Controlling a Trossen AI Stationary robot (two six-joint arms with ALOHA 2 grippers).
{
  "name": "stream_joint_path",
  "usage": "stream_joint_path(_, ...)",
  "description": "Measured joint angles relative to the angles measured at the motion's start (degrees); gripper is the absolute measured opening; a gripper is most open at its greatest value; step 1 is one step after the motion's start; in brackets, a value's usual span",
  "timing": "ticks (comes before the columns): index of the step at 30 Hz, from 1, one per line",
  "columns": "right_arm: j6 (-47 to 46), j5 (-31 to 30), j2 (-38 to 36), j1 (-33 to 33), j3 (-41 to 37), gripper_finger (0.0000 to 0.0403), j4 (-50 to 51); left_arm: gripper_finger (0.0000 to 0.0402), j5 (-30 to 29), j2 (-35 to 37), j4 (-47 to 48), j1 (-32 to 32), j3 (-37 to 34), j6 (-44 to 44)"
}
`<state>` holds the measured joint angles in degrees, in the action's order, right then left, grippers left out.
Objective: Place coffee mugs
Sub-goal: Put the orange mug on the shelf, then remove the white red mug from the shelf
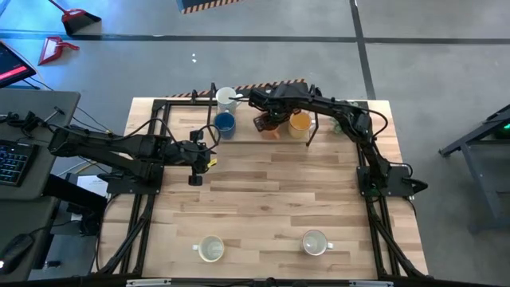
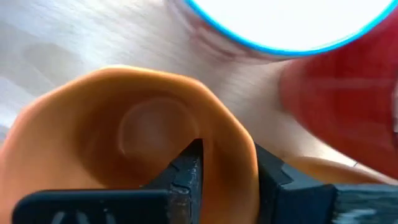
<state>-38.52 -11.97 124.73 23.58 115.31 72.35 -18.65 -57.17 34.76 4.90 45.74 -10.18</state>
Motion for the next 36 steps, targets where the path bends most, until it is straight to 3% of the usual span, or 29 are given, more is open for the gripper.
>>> stream_joint_path(13,1.7,-1.7,-7.9,-1.4,0.1,0.0081,-0.2,0.0159,0.0,0.0,0.1,0.0,0.0,-0.2)
stream_joint_path(16,5.6,-3.5,-12.2,-4.8,0.1,0.0081,-0.5,0.0159,0.0,0.0,0.1,0.0,0.0,-1.1)
stream_joint_path(20,9.8,-14.9,-19.0,-12.7,0.1,0.0081,-1.0,0.0159,0.0,0.0,0.2,0.0,0.0,-1.4)
stream_joint_path(23,13.0,-19.8,-23.3,-18.8,0.1,0.0081,-1.0,0.0159,0.0,0.0,0.2,0.0,0.0,-3.2)
stream_joint_path(29,16.2,-24.0,-27.6,-25.6,0.1,0.0081,1.6,0.0159,-0.1,0.0,0.0,0.0,0.0,-8.6)
stream_joint_path(33,18.2,-24.2,-27.7,-27.8,-0.5,0.0081,3.3,0.0159,1.3,0.0,-0.3,0.0,1.4,-1.5)
stream_joint_path(36,19.7,-24.5,-29.5,-28.5,-7.8,0.0081,-1.1,0.0159,2.1,0.0,-0.3,0.0,4.0,2.6)
